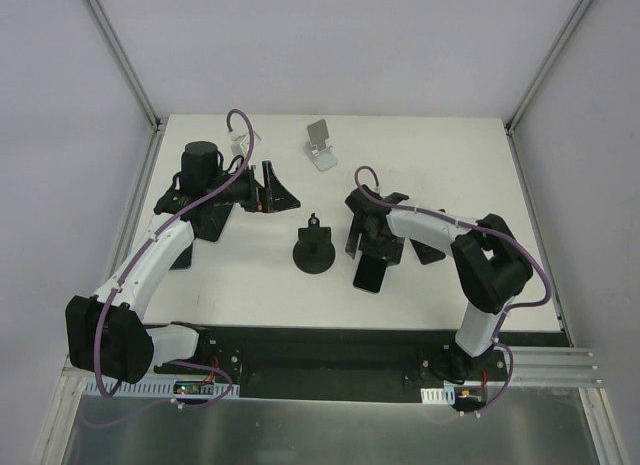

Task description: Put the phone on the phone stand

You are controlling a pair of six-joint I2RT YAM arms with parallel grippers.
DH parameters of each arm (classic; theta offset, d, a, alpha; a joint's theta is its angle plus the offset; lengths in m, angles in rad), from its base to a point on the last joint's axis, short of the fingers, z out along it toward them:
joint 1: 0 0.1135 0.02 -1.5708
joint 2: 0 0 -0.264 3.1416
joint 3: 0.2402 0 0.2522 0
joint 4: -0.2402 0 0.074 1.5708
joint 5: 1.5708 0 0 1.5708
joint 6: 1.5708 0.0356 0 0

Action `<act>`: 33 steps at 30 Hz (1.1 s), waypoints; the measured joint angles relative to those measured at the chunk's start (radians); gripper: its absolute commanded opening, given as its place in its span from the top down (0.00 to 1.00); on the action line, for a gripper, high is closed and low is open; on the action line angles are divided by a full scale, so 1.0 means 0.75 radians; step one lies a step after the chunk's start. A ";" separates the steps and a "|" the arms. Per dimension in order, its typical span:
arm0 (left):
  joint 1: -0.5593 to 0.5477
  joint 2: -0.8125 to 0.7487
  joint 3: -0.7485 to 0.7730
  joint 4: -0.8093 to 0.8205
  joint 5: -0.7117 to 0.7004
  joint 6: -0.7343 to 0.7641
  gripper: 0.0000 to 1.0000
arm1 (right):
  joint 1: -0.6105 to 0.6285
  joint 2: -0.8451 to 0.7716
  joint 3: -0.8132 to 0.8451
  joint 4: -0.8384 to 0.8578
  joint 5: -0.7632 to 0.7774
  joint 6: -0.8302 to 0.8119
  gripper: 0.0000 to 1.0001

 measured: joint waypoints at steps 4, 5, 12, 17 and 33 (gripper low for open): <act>0.000 0.000 0.001 -0.001 0.014 -0.001 0.10 | -0.046 0.012 0.002 -0.018 -0.061 -0.023 0.12; 0.000 0.000 0.001 -0.001 0.015 -0.001 0.10 | -0.053 0.016 0.002 -0.020 -0.071 -0.030 0.12; 0.000 0.000 0.001 -0.001 0.019 -0.002 0.10 | -0.055 0.018 -0.007 -0.047 -0.104 -0.045 0.10; 0.000 0.000 0.001 -0.001 0.022 -0.002 0.10 | -0.058 0.061 0.011 -0.074 -0.155 -0.043 0.13; 0.000 0.000 0.001 -0.002 0.022 -0.002 0.10 | -0.141 0.073 0.014 -0.081 -0.264 -0.074 0.78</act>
